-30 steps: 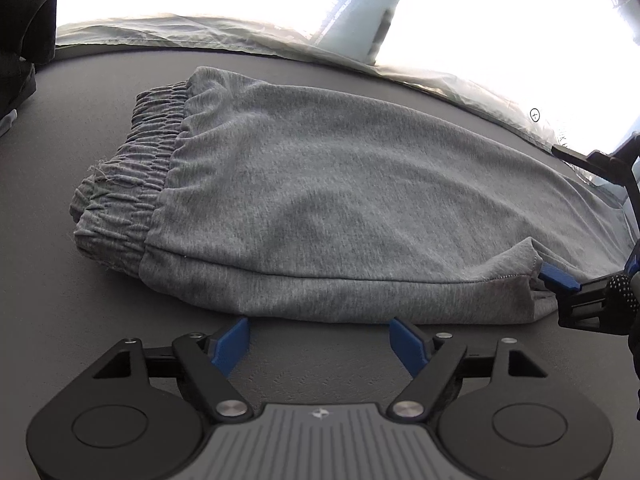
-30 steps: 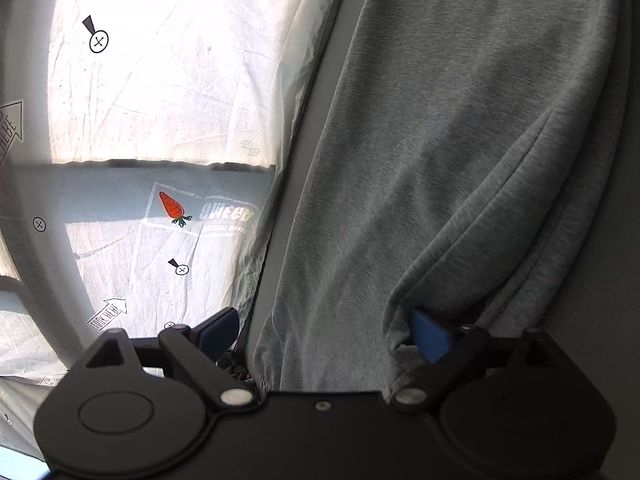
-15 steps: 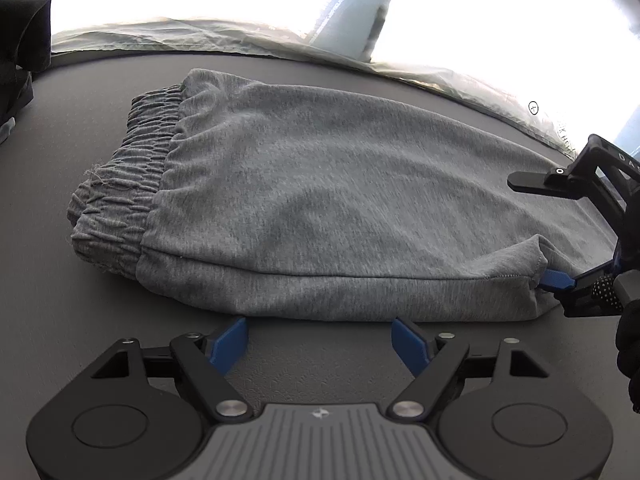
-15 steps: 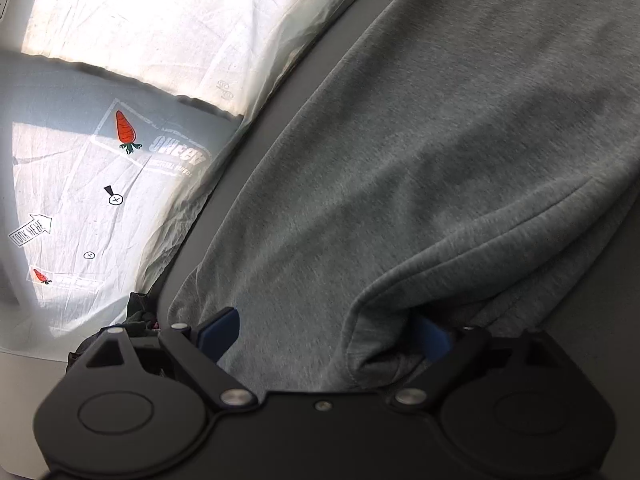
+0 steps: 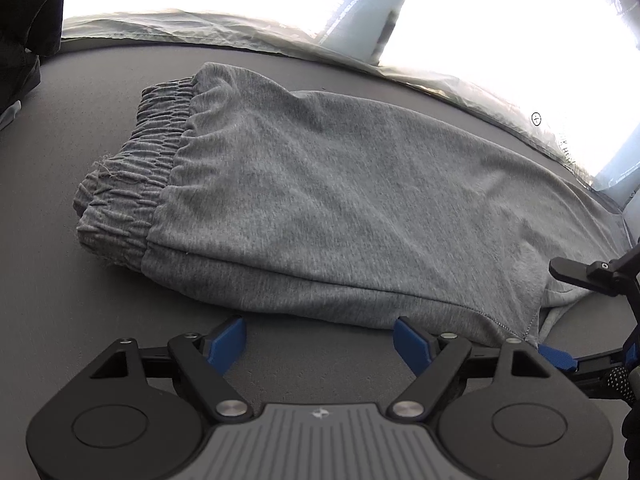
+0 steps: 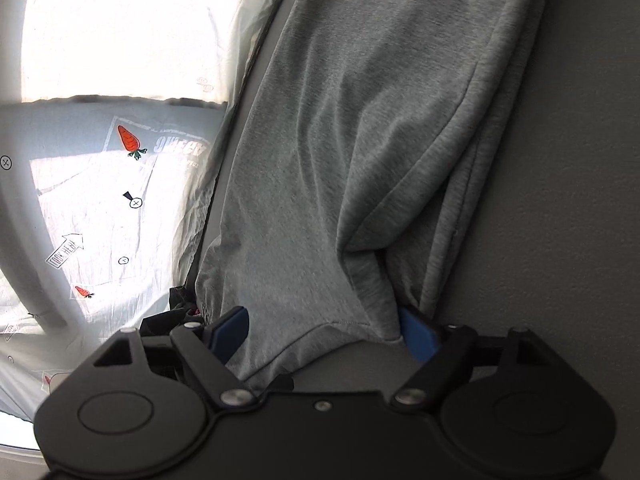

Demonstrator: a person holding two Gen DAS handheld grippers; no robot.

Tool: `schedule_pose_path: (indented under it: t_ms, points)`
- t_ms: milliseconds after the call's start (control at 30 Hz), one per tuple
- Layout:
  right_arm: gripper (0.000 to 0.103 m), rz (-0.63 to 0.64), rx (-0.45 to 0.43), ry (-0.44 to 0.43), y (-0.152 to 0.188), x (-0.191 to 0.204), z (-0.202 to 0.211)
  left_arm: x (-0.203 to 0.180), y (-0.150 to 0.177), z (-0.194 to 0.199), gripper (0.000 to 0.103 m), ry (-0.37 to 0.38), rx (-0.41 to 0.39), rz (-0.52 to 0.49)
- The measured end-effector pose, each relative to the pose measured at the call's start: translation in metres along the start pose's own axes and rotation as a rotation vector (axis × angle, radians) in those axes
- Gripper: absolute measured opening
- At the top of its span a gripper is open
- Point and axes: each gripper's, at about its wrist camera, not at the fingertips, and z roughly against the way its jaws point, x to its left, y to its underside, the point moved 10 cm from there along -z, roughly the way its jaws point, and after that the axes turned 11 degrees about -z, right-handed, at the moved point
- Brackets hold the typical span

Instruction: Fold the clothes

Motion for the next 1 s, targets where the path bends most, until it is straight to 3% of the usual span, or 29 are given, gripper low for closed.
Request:
schedule_pose_path:
  t_ms: [133,167,200,367,500,700,867,1000]
  points:
    - [0.081,0.090,-0.039,0.064,-0.002,0.008,0.014,0.011,0.005,0.008,0.081,0.008,0.012,0.120]
    - [0.074,0.139,-0.068,0.096,-0.003,0.011,0.020,0.014,0.007,0.010,0.081,0.006,0.014,0.153]
    - [0.059,0.188,-0.098,0.128,-0.005,0.014,0.026,0.017,0.011,0.013,0.081,-0.001,0.016,0.183]
    - [0.026,0.567,-0.231,0.308,-0.014,0.041,0.042,0.035,0.026,0.029,0.081,-0.049,0.007,0.325]
    - [0.023,0.710,-0.276,0.372,-0.034,0.053,0.039,0.052,0.028,0.036,0.081,-0.078,-0.012,0.420]
    - [0.022,0.824,-0.295,0.418,-0.049,0.059,0.009,0.085,0.002,0.027,0.081,-0.183,-0.031,0.426]
    - [0.021,0.978,-0.240,0.531,-0.029,0.033,-0.015,0.109,-0.011,0.022,0.081,-0.263,-0.045,0.416]
    - [0.022,1.045,-0.267,0.520,-0.013,0.022,-0.007,0.115,-0.013,0.018,0.082,-0.265,-0.065,0.417]
